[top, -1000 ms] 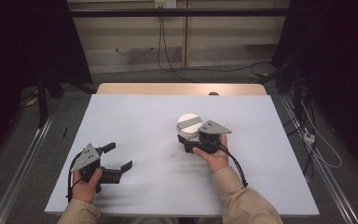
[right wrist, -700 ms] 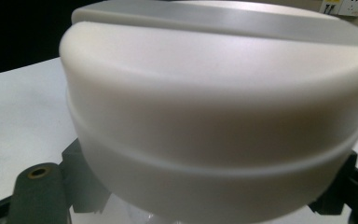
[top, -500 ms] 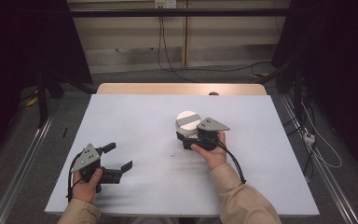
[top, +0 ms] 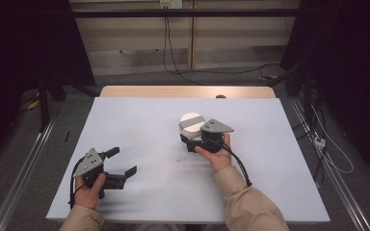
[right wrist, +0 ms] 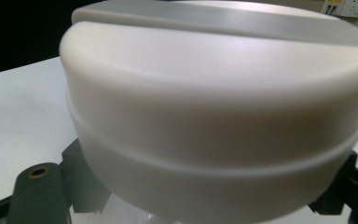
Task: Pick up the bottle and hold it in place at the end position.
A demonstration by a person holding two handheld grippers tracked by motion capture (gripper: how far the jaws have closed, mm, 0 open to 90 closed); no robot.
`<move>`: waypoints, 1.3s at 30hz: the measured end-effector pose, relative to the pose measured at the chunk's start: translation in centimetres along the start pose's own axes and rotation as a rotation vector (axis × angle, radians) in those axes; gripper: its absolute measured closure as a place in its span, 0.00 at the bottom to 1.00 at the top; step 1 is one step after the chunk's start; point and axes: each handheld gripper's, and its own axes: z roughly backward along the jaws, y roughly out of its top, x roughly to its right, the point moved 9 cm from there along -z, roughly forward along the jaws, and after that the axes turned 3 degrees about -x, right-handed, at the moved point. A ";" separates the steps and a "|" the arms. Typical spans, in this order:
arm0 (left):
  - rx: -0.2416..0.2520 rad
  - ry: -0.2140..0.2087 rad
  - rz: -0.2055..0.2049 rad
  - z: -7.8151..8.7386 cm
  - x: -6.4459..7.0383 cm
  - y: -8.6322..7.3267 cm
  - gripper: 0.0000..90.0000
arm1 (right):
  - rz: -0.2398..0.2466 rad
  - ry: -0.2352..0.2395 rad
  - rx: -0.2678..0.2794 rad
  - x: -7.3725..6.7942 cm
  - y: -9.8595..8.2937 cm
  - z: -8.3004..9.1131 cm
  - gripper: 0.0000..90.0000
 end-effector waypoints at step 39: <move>0.001 0.003 0.007 0.0 0.0 0.0 0.03 | 0.001 0.000 -0.001 0.8 0.5 -1.2 0.20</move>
